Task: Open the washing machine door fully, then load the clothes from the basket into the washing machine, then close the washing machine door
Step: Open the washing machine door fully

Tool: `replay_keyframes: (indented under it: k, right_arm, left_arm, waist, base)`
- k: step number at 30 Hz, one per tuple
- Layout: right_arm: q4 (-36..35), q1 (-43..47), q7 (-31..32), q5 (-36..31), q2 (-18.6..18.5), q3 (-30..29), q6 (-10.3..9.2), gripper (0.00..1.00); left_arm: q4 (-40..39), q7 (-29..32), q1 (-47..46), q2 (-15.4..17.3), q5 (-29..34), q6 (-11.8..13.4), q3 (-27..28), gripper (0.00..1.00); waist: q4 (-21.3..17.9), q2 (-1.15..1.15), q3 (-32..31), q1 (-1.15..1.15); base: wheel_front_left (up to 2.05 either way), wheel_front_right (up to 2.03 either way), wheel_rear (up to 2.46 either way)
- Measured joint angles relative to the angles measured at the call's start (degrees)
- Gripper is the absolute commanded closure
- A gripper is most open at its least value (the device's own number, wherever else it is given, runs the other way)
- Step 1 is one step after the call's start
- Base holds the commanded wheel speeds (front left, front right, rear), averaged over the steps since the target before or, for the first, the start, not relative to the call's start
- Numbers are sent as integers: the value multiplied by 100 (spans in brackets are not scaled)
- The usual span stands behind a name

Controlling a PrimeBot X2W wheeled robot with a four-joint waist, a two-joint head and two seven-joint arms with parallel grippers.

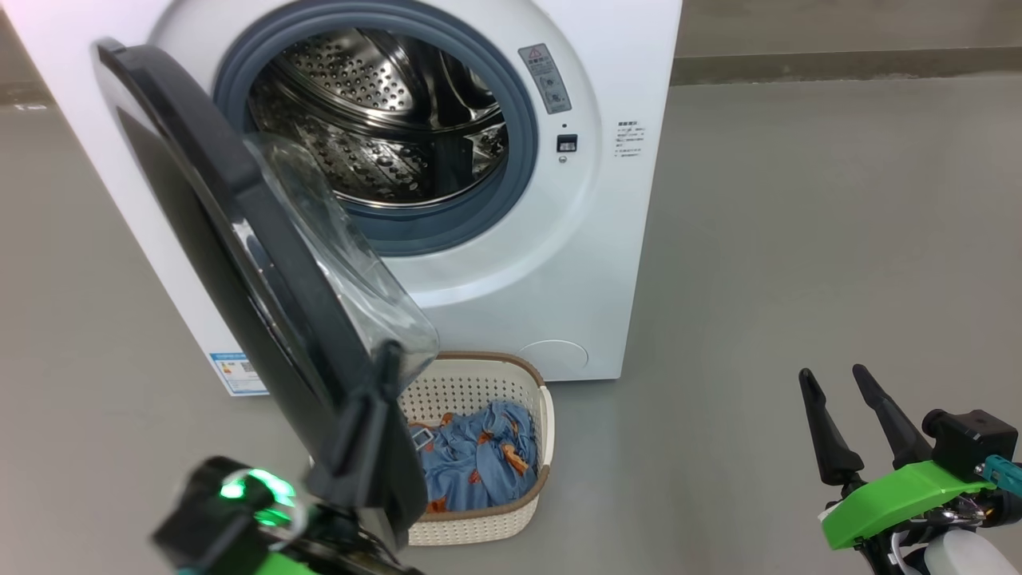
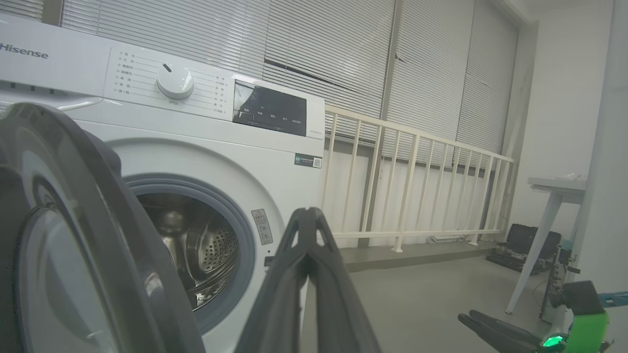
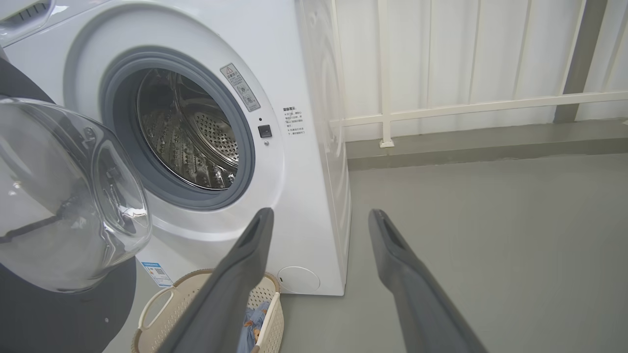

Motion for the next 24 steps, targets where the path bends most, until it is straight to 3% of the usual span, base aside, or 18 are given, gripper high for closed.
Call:
replay_keyframes:
  k: [8,24]
  right_arm:
    - [4,-1,0,1,36,53,0,0]
    - [38,-2,0,2,53,93,0,0]
  left_arm:
    - [848,368,21,-88,-278,-99,-639,100]
    - [2464,114,-108,-188,-510,-35,-567,100]
  waist:
    - [-141,0,48,0]
    - [-416,0,111,0]
  base:
    - [0,0,0]
    - [0,0,0]
